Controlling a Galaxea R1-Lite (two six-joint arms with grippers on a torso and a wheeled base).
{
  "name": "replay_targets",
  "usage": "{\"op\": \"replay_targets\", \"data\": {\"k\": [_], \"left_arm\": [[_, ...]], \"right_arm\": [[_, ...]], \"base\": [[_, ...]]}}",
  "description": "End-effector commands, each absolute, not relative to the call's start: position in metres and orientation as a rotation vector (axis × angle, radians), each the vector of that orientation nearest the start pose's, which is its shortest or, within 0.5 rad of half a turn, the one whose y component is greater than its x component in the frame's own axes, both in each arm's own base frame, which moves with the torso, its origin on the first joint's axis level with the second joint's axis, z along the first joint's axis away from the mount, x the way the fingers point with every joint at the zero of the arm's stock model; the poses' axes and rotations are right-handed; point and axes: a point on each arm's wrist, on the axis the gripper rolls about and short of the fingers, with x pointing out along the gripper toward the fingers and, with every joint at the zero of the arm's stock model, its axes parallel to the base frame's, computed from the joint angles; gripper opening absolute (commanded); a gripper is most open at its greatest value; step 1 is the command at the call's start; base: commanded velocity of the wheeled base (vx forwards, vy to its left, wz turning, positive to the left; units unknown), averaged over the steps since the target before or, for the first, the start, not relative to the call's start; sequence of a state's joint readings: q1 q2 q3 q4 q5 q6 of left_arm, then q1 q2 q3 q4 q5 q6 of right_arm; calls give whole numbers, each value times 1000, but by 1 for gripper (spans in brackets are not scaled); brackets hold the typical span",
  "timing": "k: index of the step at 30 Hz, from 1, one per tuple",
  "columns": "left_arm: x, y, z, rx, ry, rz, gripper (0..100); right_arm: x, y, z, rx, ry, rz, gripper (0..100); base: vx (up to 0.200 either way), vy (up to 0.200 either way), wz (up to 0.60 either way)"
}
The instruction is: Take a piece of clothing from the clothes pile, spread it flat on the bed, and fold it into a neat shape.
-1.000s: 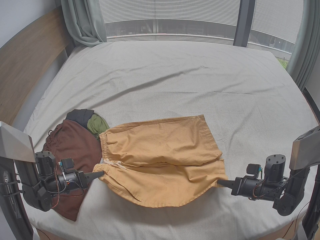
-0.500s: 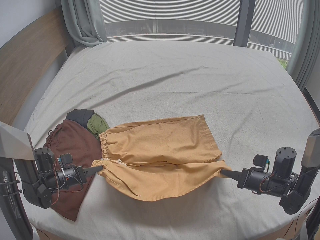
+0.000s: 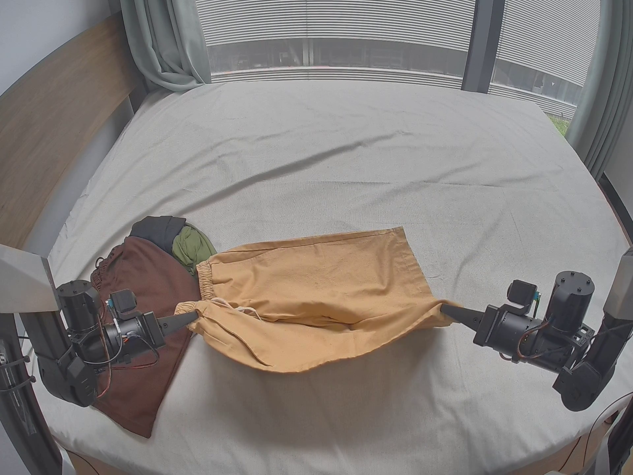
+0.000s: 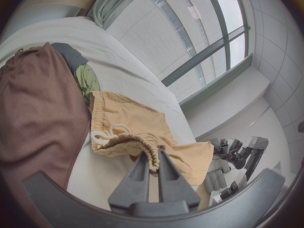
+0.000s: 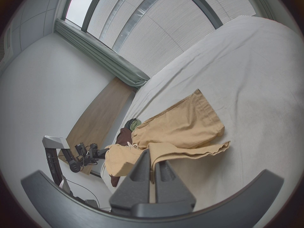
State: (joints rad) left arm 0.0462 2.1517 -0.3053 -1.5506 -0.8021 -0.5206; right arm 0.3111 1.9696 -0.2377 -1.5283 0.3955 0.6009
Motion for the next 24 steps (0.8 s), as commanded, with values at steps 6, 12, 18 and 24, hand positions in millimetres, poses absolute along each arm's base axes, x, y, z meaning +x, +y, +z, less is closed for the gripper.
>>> {"op": "replay_targets", "data": {"k": [6, 12, 18, 24], "left_arm": [[285, -2, 39, -610, 442, -664, 0], [287, -2, 41, -631, 442, -657, 0], [293, -2, 44, -652, 423, -631, 0], [304, -3, 42, -683, 403, -557, 0]], "right_arm": [[280, 81, 78, 588, 319, 590, 0], [301, 87, 87, 590, 325, 598, 0], [317, 91, 98, 612, 299, 611, 0], [335, 95, 104, 613, 279, 616, 0]], "base": [[0, 0, 0], [0, 0, 0], [0, 0, 0], [0, 0, 0]]}}
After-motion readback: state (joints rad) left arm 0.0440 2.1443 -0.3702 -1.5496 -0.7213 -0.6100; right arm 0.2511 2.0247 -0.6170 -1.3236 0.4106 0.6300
